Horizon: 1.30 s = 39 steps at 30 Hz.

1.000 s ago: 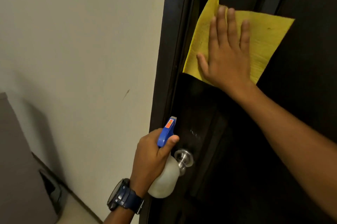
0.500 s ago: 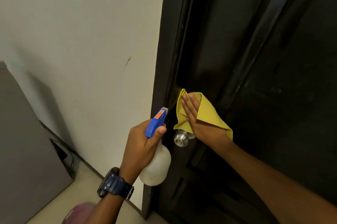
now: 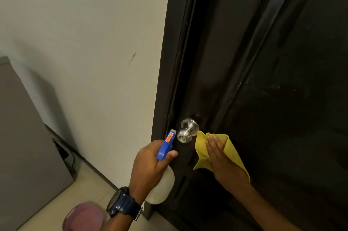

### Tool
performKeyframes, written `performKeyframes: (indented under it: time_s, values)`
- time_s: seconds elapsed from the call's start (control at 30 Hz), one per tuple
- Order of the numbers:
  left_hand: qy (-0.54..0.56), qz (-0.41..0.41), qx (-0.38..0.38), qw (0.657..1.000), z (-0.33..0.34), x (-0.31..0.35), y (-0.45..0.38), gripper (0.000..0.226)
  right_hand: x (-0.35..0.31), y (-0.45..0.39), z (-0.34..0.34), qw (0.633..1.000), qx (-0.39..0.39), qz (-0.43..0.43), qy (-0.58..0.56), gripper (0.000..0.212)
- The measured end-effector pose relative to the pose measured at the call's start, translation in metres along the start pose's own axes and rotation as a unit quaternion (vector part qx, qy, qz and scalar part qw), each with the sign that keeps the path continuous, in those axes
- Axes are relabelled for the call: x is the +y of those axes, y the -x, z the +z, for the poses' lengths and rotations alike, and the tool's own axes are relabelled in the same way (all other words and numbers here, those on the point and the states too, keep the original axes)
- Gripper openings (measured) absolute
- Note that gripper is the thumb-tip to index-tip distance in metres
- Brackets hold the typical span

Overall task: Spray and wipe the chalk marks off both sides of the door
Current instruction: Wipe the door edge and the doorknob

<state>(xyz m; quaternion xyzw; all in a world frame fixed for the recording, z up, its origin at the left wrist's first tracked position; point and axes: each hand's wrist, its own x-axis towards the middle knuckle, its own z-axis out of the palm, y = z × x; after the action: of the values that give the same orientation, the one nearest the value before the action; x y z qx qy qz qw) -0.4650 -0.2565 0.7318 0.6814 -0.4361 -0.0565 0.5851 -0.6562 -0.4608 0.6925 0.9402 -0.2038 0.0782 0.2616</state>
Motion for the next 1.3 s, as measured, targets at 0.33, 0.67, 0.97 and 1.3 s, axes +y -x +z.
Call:
performKeyframes:
  time_s: [0.33,0.67,0.97,1.3]
  values:
    - [-0.068,-0.088,-0.025,0.993,0.044,-0.019,0.026,0.073,0.008,0.009,0.03,0.997,0.068,0.01,-0.04,0.062]
    - [-0.111,-0.129,0.005,0.985,0.053,-0.006,0.03,0.084,-0.008,0.007,0.035,0.975,0.098,0.048,-0.194,0.059]
    - [-0.137,-0.132,0.07,0.979,0.038,0.018,0.031,0.093,-0.06,-0.05,-0.017,0.85,0.167,0.104,-0.489,0.053]
    - [-0.132,-0.159,0.08,0.975,0.014,-0.002,0.04,0.073,-0.071,-0.093,0.01,0.907,0.204,0.033,-0.367,0.039]
